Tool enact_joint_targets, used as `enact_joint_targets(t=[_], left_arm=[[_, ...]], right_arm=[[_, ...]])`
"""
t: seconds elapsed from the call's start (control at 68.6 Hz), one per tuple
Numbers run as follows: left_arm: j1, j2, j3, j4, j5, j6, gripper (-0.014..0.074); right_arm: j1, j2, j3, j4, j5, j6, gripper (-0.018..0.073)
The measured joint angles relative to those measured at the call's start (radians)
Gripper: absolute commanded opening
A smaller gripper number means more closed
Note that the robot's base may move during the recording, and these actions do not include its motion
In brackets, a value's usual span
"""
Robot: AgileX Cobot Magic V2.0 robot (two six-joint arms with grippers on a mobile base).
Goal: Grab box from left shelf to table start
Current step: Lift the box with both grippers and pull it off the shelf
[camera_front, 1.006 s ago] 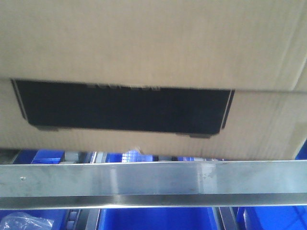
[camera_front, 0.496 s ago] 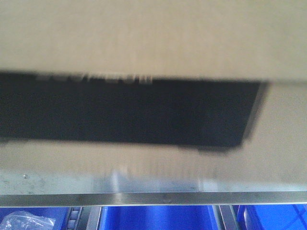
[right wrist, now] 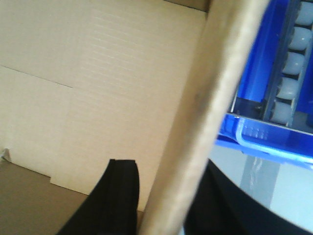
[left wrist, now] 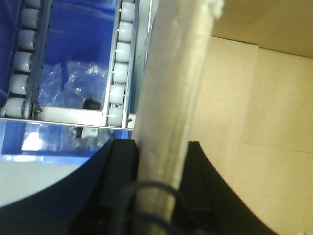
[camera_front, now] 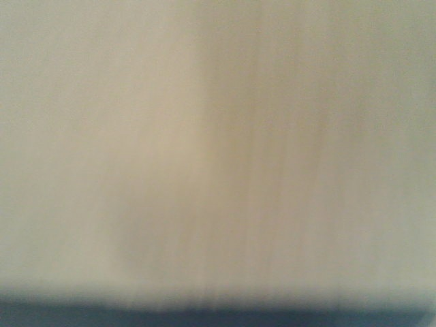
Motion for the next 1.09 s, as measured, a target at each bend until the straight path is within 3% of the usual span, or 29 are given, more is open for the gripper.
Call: enact_joint_targets(t=[0.656, 1.094], left_arm=[[0.000, -0.322, 0.005, -0.064, -0.122, -0.003, -0.0092], [0.000, -0.351, 0.005, -0.076, -0.148, 0.034, -0.0092]], right_arm=[[0.000, -0.424, 0.002, 0.051, -0.084, 0.016, 0.0062], [0.000, -0.472, 0.002, 0.063, -0.119, 0.025, 0.0062]])
